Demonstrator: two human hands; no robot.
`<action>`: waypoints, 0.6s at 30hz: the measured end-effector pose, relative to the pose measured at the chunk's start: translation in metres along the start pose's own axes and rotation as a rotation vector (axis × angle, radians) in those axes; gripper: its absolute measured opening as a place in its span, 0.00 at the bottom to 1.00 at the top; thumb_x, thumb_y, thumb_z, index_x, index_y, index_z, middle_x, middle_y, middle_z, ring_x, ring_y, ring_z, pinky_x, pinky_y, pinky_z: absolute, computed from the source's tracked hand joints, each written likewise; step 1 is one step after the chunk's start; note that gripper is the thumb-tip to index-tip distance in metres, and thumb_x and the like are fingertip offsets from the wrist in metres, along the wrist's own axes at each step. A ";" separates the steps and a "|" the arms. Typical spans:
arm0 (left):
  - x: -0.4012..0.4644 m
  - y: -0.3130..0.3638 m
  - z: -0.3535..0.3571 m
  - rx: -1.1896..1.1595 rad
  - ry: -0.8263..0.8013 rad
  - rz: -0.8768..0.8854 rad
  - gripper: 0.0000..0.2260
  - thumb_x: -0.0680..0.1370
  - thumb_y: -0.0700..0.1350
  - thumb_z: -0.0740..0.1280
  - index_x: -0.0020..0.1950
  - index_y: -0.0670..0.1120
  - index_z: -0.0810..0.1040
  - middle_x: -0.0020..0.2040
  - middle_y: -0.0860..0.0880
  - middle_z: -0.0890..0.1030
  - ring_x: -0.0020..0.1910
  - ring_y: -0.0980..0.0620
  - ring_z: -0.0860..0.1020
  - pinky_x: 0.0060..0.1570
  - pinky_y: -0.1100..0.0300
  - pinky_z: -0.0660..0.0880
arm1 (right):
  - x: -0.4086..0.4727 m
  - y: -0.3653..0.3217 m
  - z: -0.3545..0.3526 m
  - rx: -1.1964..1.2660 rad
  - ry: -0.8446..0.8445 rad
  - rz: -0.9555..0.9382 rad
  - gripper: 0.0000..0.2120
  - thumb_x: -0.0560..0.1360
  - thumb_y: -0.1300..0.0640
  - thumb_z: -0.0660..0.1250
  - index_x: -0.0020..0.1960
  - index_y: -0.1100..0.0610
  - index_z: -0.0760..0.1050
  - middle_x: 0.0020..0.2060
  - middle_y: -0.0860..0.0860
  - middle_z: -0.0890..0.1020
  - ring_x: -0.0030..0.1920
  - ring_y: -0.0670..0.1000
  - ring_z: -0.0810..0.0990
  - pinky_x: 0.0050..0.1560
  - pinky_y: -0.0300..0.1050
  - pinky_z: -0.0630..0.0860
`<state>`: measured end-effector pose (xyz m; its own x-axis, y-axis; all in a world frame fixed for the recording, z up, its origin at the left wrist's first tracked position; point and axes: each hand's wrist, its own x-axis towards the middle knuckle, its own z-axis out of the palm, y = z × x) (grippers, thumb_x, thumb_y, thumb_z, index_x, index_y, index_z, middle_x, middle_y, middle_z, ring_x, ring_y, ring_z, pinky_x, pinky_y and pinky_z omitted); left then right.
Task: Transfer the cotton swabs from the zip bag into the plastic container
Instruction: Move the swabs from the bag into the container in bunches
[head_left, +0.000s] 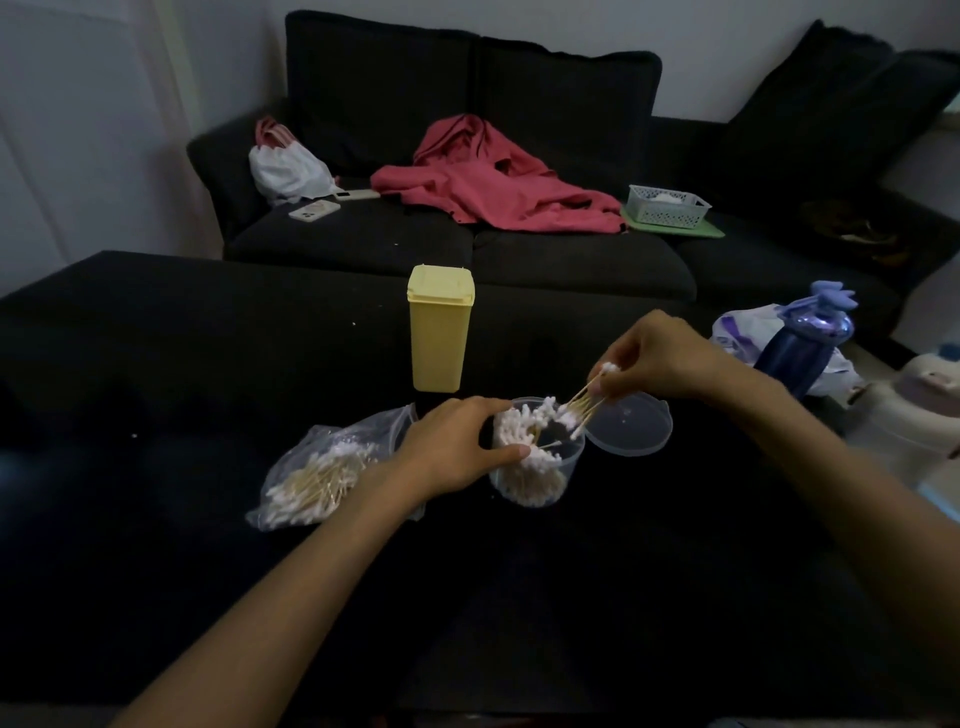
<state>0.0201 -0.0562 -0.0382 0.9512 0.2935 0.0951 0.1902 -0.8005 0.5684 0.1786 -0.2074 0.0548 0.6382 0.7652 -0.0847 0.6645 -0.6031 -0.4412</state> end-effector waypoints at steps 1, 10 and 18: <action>0.000 0.000 0.000 0.012 0.004 -0.005 0.26 0.74 0.58 0.67 0.71 0.53 0.69 0.67 0.52 0.75 0.66 0.53 0.72 0.63 0.49 0.71 | 0.003 -0.003 0.002 -0.057 -0.020 -0.014 0.03 0.70 0.58 0.74 0.42 0.51 0.83 0.38 0.50 0.85 0.39 0.43 0.82 0.43 0.35 0.77; 0.005 0.004 0.012 0.143 0.105 -0.043 0.22 0.67 0.67 0.70 0.54 0.56 0.78 0.48 0.55 0.82 0.48 0.54 0.80 0.44 0.52 0.78 | 0.023 -0.027 0.039 -0.451 -0.221 -0.173 0.08 0.70 0.58 0.73 0.39 0.51 0.74 0.43 0.50 0.78 0.40 0.46 0.76 0.40 0.41 0.72; 0.007 0.009 0.011 0.180 0.089 -0.083 0.23 0.67 0.65 0.71 0.56 0.53 0.78 0.48 0.53 0.82 0.47 0.53 0.79 0.42 0.54 0.77 | 0.027 -0.031 0.055 -0.512 -0.329 -0.179 0.11 0.71 0.60 0.72 0.42 0.51 0.70 0.46 0.51 0.76 0.44 0.48 0.75 0.34 0.37 0.68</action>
<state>0.0310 -0.0670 -0.0410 0.9066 0.4012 0.1307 0.3151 -0.8498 0.4226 0.1539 -0.1558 0.0174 0.4011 0.8442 -0.3556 0.9036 -0.4284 0.0021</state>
